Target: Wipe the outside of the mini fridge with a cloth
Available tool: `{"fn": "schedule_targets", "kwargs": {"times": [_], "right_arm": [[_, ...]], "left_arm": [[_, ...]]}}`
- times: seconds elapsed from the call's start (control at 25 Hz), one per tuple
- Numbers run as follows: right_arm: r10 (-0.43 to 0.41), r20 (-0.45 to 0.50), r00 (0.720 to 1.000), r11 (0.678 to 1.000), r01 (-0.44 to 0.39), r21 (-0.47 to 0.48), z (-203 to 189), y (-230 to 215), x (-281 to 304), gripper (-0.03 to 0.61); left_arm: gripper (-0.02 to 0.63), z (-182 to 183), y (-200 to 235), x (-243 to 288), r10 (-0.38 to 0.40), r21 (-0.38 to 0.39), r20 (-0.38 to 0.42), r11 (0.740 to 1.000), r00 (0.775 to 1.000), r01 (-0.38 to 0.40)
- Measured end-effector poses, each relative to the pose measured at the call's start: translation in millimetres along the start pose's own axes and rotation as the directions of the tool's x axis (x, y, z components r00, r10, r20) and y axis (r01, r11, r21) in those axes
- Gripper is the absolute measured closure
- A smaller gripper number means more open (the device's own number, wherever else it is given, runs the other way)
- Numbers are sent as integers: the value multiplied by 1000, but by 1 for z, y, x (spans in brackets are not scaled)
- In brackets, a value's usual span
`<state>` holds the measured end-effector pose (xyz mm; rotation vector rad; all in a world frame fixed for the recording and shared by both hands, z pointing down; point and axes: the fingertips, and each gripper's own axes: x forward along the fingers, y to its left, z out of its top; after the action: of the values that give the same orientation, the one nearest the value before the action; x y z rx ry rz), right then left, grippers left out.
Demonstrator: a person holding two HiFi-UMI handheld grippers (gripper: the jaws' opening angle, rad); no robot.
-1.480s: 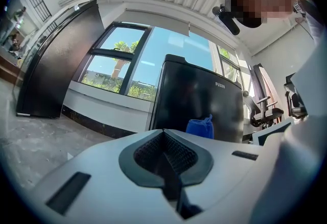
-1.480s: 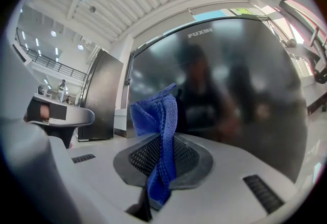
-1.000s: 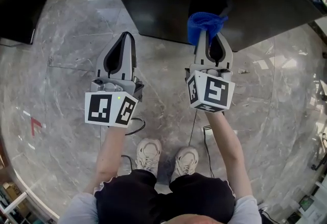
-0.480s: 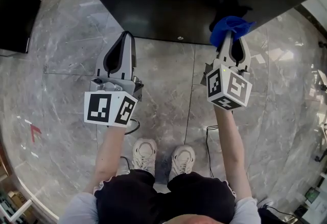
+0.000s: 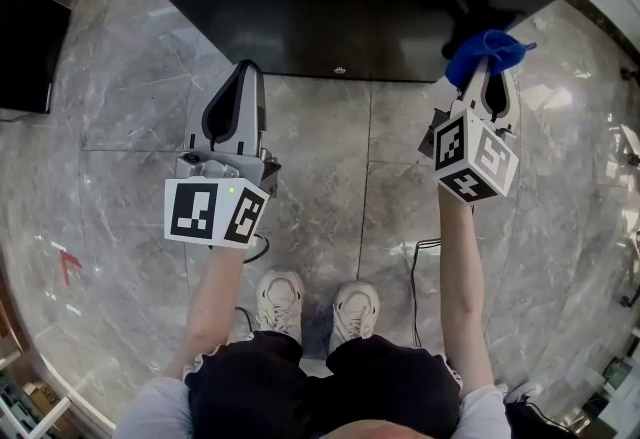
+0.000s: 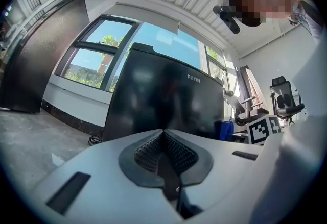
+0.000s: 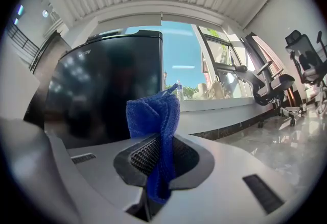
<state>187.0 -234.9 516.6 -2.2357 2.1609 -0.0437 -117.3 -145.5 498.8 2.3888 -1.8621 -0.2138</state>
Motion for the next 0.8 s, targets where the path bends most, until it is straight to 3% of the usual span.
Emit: {"fn": "schedule_targets", "kwargs": {"times": [0.32, 0.52, 0.68, 0.8], "right_arm": [[-67, -24, 997, 997, 68, 41, -5, -28, 12, 518], [-78, -10, 997, 996, 79, 47, -6, -26, -10, 518], [52, -41, 998, 995, -48, 83, -15, 17, -42, 518], [222, -78, 972, 967, -209, 145, -27, 80, -55, 518]], "left_arm": [[609, 1, 3, -2, 6, 4, 4, 1000, 1000, -6], [609, 5, 25, -8, 65, 32, 9, 997, 998, -65], [609, 6, 44, -14, 116, 41, 19, 992, 993, -117], [609, 2, 57, -18, 142, 31, 13, 989, 990, -143]]}}
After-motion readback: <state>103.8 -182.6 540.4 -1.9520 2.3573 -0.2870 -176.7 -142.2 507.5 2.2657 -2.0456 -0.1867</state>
